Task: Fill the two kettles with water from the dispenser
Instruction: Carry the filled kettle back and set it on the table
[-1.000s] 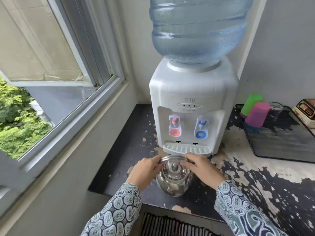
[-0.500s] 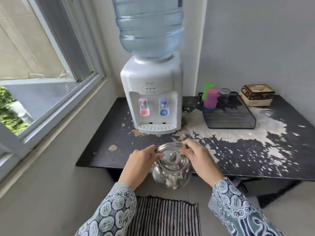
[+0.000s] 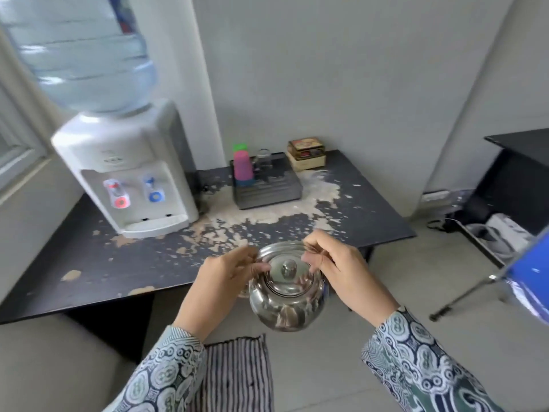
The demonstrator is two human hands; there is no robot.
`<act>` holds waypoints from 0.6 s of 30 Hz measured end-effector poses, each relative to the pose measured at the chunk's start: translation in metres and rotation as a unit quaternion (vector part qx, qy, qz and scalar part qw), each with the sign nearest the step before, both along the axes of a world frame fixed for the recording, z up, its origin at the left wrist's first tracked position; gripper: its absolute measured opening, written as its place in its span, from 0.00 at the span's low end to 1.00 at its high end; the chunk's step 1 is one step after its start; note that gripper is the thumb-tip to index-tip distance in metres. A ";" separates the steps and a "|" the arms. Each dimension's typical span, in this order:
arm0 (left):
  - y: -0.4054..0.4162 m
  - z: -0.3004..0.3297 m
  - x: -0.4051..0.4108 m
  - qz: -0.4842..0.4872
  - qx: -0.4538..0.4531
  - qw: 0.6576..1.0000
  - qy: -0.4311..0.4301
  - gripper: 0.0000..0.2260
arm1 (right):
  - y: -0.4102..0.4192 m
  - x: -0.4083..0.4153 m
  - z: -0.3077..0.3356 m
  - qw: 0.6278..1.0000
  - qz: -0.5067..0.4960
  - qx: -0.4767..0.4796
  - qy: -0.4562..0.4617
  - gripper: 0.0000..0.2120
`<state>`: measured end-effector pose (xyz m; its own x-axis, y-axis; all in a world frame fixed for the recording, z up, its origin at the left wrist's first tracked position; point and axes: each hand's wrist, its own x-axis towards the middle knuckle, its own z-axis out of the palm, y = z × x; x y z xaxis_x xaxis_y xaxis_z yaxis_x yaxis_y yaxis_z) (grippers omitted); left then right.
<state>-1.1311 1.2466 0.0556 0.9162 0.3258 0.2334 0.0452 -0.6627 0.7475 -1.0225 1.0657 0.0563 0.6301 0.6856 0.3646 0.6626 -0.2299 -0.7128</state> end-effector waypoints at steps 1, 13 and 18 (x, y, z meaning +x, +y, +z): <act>-0.023 0.000 0.009 -0.010 0.001 1.000 0.000 0.05 | -0.026 0.006 0.000 1.000 -0.007 -0.003 0.004 0.05; -0.254 -0.008 0.123 -0.174 -0.015 0.985 -0.003 0.13 | -0.279 0.064 -0.006 0.989 -0.144 -0.002 0.016 0.05; -0.328 -0.009 0.181 -0.244 0.009 0.970 -0.006 0.17 | -0.357 0.096 -0.013 0.977 -0.209 0.022 0.030 0.05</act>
